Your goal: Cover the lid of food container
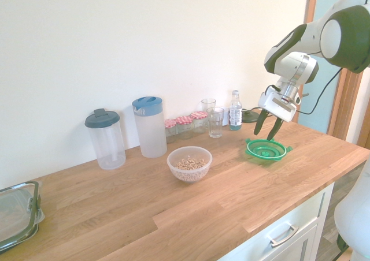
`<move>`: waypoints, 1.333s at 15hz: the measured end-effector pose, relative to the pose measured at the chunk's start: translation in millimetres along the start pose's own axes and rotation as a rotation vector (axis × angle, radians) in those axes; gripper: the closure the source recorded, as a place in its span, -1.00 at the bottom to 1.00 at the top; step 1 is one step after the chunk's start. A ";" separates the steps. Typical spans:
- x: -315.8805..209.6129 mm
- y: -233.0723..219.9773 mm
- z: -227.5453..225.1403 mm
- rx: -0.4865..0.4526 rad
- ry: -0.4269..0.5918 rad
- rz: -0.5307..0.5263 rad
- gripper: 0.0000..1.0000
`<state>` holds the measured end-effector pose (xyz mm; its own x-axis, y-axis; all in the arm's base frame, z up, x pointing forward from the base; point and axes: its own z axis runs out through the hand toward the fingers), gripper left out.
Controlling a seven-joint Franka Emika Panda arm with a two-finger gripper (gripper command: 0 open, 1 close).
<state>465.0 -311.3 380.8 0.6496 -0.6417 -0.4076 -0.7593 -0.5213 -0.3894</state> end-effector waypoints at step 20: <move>56.3 77.0 -10.2 0.090 -0.101 0.001 -1.00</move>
<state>442.7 -393.3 336.3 0.6530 -0.5801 -0.4869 -0.7563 -0.4653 -0.4600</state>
